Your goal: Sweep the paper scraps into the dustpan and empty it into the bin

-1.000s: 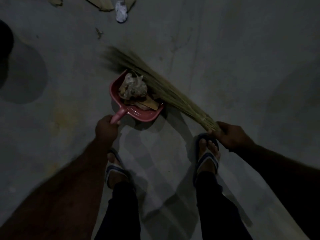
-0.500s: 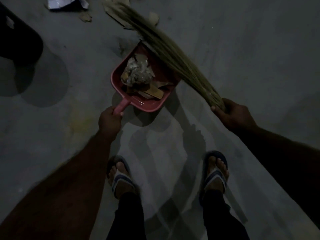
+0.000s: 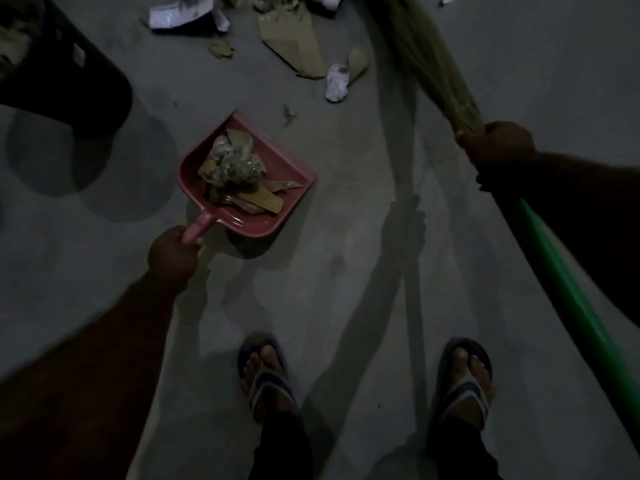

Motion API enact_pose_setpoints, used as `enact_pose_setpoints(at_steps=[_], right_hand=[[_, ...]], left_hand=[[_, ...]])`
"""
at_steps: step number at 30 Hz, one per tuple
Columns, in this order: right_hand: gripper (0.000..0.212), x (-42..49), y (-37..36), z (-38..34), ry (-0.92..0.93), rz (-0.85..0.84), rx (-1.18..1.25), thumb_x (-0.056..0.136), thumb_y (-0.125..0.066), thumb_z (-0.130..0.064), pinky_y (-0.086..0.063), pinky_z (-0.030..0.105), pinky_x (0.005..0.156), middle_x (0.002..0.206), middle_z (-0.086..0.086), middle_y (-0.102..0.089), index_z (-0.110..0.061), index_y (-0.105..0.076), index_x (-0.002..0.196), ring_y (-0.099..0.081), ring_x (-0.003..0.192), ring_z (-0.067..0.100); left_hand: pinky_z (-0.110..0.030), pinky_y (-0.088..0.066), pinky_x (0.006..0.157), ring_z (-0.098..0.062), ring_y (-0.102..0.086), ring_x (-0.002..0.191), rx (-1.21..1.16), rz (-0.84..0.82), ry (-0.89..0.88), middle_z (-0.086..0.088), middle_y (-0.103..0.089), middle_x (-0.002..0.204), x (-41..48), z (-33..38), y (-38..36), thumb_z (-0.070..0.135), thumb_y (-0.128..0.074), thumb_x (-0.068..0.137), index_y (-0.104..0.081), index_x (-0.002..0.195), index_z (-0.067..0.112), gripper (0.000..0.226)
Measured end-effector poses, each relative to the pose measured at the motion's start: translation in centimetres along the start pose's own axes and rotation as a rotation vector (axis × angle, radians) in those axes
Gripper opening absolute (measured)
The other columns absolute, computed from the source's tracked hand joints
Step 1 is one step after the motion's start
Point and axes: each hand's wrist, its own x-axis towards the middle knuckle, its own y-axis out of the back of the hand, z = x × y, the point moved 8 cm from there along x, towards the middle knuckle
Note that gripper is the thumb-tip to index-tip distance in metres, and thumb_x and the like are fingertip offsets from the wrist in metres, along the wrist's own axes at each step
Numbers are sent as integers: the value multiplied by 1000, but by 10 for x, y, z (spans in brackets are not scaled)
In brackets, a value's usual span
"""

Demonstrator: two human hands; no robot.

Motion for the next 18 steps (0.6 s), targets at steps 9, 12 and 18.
enact_pose_setpoints(at_steps=[9,12,18], right_hand=[[53,-44,-60,49,10,-174,-202,91,-56,-61,-63,47,65,93,14,-67,-15,-66,113,-69,71,33],[46,-57,-66,60,89,-200,-280,91,-55,-62,-62,42,60,94,8,-66,-25,-64,118,-66,71,26],[45,-71,-65,77,235,-192,-319,94,-53,-60,-60,44,72,94,6,-69,-26,-63,121,-66,76,25]], left_hand=[[-42,-49,82,-40,-63,98,160,-109,-116,-26,-67,104,57,59,-18,22,-68,86,-68,109,5,29],[-43,-51,79,-41,-64,94,127,-125,-155,-26,-67,101,67,87,-32,21,-67,85,-68,108,5,28],[-40,-49,80,-36,-62,94,93,-129,-145,-22,-66,101,57,96,-45,20,-66,87,-67,110,4,28]])
